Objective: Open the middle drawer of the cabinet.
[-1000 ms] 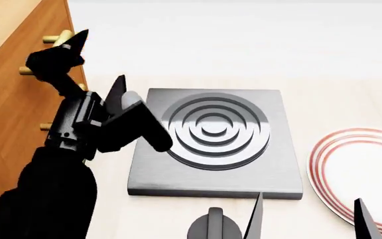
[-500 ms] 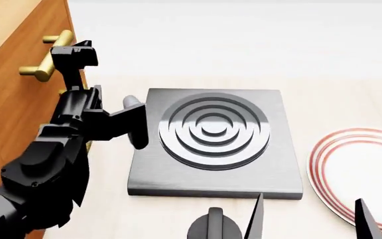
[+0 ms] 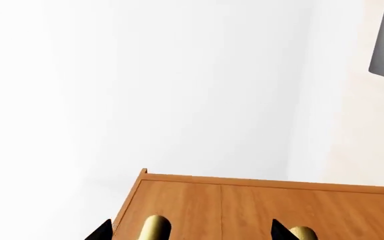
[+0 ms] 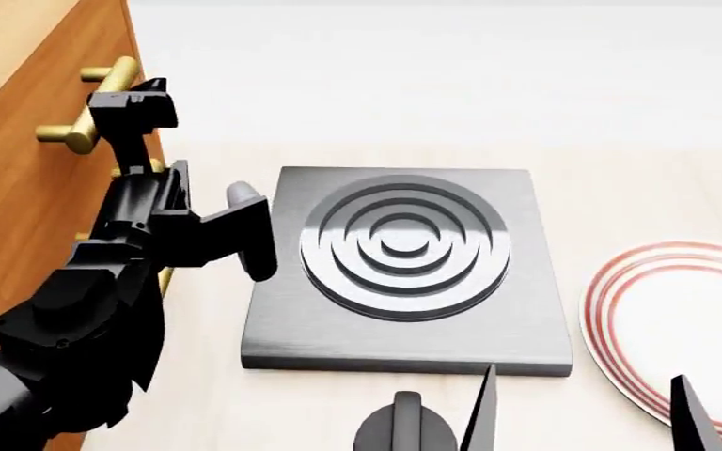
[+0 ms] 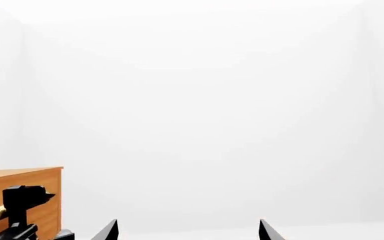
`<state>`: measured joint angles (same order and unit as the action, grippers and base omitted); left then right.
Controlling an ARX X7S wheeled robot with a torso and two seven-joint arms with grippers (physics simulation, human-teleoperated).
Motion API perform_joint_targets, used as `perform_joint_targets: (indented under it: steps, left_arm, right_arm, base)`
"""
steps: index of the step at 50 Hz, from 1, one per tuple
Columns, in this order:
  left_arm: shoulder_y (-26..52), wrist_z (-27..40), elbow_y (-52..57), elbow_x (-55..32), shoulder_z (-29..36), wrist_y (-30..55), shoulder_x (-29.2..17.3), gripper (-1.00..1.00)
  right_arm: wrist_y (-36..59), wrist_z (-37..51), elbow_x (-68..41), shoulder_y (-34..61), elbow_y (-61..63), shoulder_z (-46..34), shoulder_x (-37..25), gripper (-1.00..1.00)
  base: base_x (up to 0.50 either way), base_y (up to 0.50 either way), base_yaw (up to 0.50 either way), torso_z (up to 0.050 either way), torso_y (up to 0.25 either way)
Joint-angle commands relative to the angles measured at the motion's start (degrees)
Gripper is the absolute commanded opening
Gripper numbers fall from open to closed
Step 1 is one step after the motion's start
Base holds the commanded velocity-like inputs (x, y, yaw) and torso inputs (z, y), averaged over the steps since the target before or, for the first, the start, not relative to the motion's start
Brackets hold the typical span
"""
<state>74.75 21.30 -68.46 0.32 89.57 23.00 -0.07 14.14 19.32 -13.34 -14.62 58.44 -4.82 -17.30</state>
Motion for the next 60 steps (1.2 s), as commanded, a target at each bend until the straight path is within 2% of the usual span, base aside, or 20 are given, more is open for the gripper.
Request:
perform_joint_targets:
  steps: [1,11,24,42,60]
  left_arm:
    - [0.6,0.4,2.1,1.4,0.9,1.1,0.1,1.00]
    - [0.4,0.0,5.2,2.9,0.9,2.2,0.1,1.00]
    - [-3.0,-1.1,7.2,0.7,0.6,0.5,0.1,1.00]
    - [-8.1,-0.4,7.0,0.1,0.5,-0.5,0.1,1.00]
    - [-9.7,0.8,4.9,-1.2,0.3,-1.0,0.1,1.00]
  right_arm:
    - [-0.5,0.8,-0.2,-0.1,0.0,-0.5,-0.8,1.00]
    - [-0.9,1.6,-1.1,-0.3,0.1,-0.2,-1.7,1.00]
    - [-1.6,2.4,-1.6,-0.2,-0.4,-0.4,-2.4,1.00]
    - [-2.3,3.2,-1.7,-0.2,-0.8,-1.0,-3.2,1.00]
    - [-2.3,4.3,-1.8,0.1,-0.6,-1.6,-4.1,1.00]
  base:
    - [0.00,0.00,0.00,0.000,0.000]
    - [0.00,0.00,0.00,0.000,0.000]
    - [0.00,0.00,0.00,0.000,0.000]
    - [0.00,0.00,0.00,0.000,0.000]
    - [0.00,0.00,0.00,0.000,0.000]
